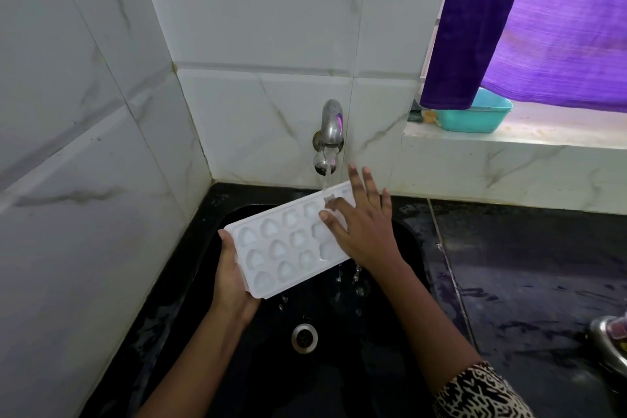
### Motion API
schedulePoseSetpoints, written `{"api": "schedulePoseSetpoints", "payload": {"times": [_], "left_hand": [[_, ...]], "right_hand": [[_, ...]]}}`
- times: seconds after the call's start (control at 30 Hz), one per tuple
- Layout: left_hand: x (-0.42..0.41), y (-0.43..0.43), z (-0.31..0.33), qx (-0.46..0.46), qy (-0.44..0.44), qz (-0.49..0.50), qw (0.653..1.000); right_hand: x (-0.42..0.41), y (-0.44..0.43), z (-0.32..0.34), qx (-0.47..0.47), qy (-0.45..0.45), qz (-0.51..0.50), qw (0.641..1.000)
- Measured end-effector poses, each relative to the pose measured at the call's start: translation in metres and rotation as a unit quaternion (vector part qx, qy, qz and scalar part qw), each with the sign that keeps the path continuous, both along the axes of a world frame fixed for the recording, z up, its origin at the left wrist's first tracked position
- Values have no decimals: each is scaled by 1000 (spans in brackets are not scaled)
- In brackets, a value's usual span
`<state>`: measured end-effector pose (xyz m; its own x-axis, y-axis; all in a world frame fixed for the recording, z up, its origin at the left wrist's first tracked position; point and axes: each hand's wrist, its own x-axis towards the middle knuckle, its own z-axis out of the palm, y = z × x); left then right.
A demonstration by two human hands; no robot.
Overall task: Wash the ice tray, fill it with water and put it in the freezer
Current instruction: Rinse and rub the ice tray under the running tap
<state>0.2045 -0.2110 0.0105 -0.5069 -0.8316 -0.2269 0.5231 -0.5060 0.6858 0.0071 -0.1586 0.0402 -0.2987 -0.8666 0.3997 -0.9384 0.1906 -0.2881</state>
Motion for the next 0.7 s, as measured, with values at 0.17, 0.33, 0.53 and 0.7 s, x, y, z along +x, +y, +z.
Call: {"api": "schedulePoseSetpoints", "payload": {"times": [0.17, 0.33, 0.53, 0.7], "left_hand": [[1, 1, 1, 31, 15, 4, 999], [2, 2, 2, 21, 17, 7, 1000], [3, -1, 5, 10, 20, 10, 1000], [-1, 0, 6, 8, 13, 16, 1000]], "right_hand": [[9, -5, -3, 17, 10, 15, 1000], [7, -7, 2, -12, 16, -6, 1000], [2, -6, 6, -19, 1, 5, 1000], [12, -7, 1, -30, 14, 0, 999]]}}
